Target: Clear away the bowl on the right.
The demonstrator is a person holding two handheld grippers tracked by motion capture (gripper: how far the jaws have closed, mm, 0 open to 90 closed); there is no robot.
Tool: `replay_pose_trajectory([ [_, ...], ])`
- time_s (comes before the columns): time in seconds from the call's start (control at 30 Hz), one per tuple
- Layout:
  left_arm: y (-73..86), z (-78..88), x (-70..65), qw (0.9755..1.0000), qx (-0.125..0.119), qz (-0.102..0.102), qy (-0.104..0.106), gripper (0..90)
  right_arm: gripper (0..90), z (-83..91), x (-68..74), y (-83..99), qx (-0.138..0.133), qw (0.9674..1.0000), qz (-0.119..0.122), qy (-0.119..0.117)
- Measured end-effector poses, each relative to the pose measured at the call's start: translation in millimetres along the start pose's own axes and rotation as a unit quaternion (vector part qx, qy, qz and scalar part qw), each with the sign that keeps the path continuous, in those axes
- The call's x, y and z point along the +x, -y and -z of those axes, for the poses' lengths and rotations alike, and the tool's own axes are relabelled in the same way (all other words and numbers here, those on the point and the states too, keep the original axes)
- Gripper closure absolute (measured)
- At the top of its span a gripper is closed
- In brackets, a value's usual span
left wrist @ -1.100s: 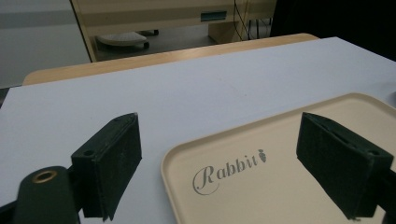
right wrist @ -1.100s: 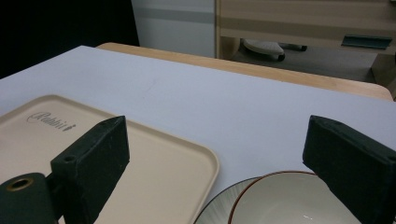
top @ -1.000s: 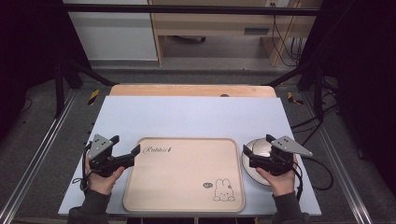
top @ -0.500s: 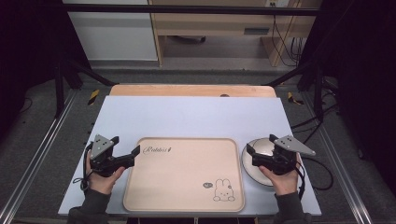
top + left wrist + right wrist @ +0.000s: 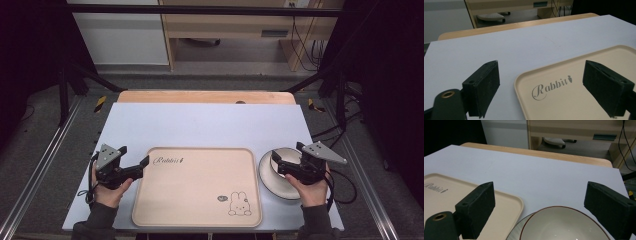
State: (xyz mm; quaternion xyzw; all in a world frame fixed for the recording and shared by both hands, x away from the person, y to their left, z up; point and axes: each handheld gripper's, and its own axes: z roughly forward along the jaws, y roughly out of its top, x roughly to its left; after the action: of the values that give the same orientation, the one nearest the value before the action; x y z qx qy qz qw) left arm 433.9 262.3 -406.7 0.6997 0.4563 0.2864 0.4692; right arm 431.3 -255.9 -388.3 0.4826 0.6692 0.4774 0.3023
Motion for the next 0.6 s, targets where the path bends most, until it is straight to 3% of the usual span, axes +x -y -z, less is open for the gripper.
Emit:
replay_pose_trajectory([
  [0.6,3.4,-3.9,2.8,0.9999,0.009,-0.002,-0.007,13.8,13.0,2.8,-21.0,-3.4,0.011,0.9995,-0.010,0.030],
])
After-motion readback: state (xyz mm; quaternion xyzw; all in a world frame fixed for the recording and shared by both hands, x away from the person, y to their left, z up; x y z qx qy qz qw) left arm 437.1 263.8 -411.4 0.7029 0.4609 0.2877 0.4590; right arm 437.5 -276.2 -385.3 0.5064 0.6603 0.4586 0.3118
